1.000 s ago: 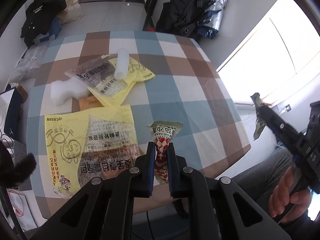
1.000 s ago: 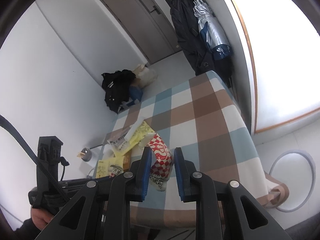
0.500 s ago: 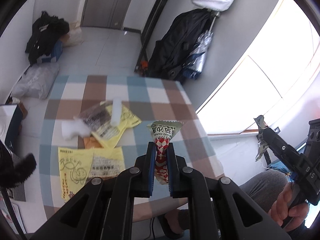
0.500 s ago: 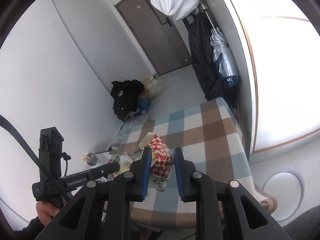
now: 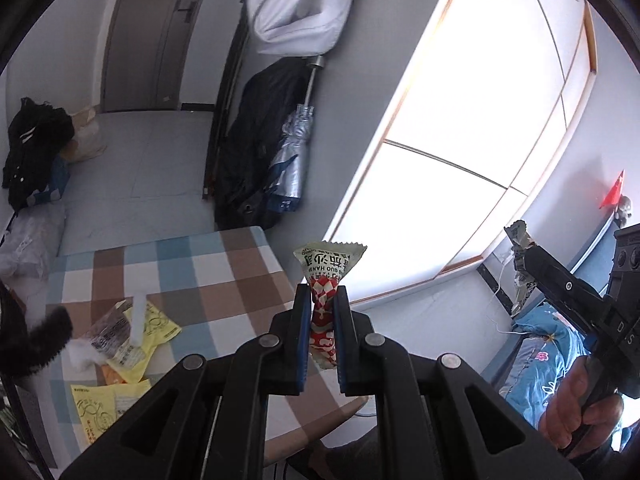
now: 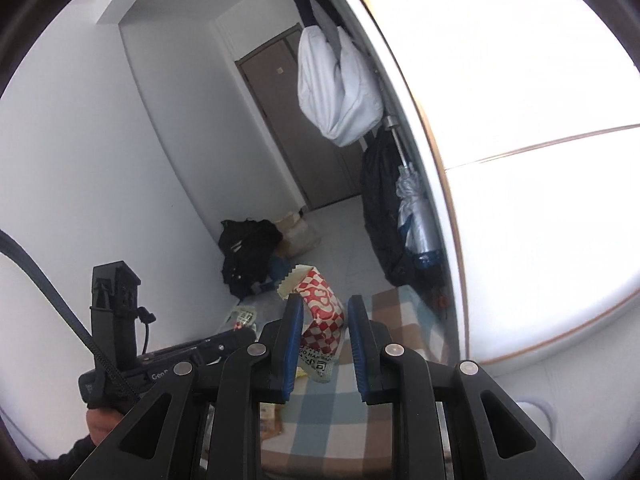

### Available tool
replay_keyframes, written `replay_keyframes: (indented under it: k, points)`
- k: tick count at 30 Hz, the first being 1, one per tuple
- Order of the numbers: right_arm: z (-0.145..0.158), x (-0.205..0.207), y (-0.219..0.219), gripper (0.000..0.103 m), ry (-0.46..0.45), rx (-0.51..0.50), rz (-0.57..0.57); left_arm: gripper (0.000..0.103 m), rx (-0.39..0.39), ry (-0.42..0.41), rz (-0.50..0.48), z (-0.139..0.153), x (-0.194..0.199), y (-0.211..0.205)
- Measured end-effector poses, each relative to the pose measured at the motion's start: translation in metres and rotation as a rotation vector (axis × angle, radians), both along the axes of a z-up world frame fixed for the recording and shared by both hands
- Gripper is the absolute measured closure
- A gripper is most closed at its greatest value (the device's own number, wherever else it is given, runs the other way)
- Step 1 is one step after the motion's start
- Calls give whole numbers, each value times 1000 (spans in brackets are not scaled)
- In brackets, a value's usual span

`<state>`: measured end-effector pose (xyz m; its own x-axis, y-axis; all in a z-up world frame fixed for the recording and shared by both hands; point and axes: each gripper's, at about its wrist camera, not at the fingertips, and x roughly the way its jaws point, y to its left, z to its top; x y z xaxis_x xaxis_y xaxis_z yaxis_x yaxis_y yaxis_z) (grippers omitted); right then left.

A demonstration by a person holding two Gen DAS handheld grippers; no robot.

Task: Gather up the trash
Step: 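Lift the snack wrapper and carry it over the white trash bin, then open the left gripper to drop the wrapper into the bin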

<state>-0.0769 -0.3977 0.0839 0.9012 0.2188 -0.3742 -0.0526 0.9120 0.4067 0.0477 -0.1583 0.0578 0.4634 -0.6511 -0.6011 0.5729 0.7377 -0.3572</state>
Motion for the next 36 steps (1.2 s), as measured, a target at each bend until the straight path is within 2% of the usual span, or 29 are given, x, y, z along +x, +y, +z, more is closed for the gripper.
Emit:
replay_keyframes:
  k: [3, 7, 12, 15, 23, 27, 32, 36]
  points:
    - [-1, -10, -30, 81, 7, -4, -59, 96, 14, 11, -60, -2, 2, -34]
    - [-12, -18, -76, 81, 42, -11, -158, 96, 15, 67, -138, -16, 9, -80]
    - [-46, -23, -130, 81, 136, 28, -267, 96, 56, 112, -242, -41, 14, -137]
    - [-78, -23, -158, 81, 208, 54, -322, 96, 89, 162, -293, -63, 18, -165]
    - [-184, -21, -213, 81, 430, 168, -404, 96, 242, 290, -418, -137, 19, -232]
    - [-231, -14, -221, 81, 522, 219, -391, 96, 328, 363, -457, -175, 19, -255]
    - [-288, -6, -229, 81, 611, 297, -360, 96, 402, 427, -484, -204, 22, -275]
    - [-327, 3, -224, 81, 684, 351, -323, 96, 466, 514, -484, -226, 25, -287]
